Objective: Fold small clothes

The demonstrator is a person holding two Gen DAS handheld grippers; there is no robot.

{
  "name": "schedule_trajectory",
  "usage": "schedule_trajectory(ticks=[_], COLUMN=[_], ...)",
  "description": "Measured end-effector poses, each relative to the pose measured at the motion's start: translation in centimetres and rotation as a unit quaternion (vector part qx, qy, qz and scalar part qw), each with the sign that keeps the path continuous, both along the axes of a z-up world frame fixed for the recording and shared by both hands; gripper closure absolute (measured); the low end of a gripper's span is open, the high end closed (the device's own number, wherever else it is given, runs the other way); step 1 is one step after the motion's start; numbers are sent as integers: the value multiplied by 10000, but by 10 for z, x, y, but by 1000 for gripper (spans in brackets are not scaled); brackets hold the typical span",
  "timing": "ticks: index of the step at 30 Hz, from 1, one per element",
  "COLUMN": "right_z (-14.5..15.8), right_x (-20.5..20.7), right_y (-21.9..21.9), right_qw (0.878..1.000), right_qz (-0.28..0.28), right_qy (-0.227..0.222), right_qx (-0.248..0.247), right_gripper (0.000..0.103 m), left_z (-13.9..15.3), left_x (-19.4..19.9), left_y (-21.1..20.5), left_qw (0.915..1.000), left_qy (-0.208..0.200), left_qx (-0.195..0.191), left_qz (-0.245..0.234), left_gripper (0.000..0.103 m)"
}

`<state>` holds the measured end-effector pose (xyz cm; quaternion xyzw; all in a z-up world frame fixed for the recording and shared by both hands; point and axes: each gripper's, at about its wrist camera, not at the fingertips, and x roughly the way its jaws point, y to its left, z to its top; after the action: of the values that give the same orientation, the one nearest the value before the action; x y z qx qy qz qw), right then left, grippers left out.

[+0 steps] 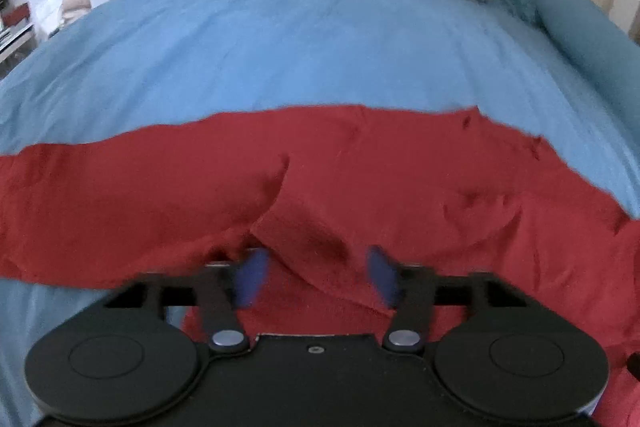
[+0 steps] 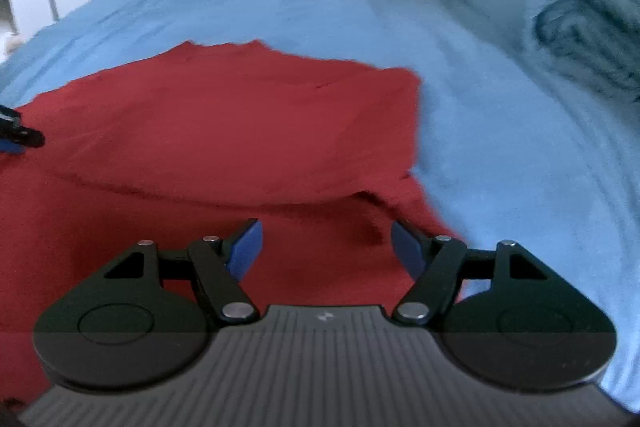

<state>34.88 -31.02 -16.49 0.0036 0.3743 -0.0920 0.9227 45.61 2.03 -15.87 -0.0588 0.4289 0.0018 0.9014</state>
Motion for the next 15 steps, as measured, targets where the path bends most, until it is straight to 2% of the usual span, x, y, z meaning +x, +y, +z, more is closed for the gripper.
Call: schedule_trajectory(ticks=[2, 4, 7, 10, 12, 14, 15], right_z=[-1, -7, -13, -10, -7, -8, -8], right_x=[3, 9, 16, 20, 11, -4, -9], right_y=[-4, -10, -20, -35, -54, -69, -69], right_qw=[9995, 9984, 9966, 9880, 9816, 9807, 9793], right_qz=[-173, -309, -461, -1085, -1589, -1790, -1831], right_qy=[69, 216, 204, 315, 386, 464, 493], right_qx=[-258, -428, -659, -1053, -982, -633, -707], right_gripper=[16, 17, 18, 20, 20, 20, 20], left_z=[2, 1, 4, 2, 0, 1, 1], left_x=[-1, 1, 2, -1, -4, -7, -9], left_y=[4, 5, 3, 2, 2, 4, 5], left_qw=[9999, 9998, 9999, 9999, 9998, 9997, 9997], left_qy=[9, 78, 125, 117, 161, 220, 244], left_qx=[-151, -155, -98, 3, 55, 55, 44], left_qz=[41, 68, -21, -116, -108, -50, -9], left_gripper=[33, 33, 33, 33, 33, 33, 33])
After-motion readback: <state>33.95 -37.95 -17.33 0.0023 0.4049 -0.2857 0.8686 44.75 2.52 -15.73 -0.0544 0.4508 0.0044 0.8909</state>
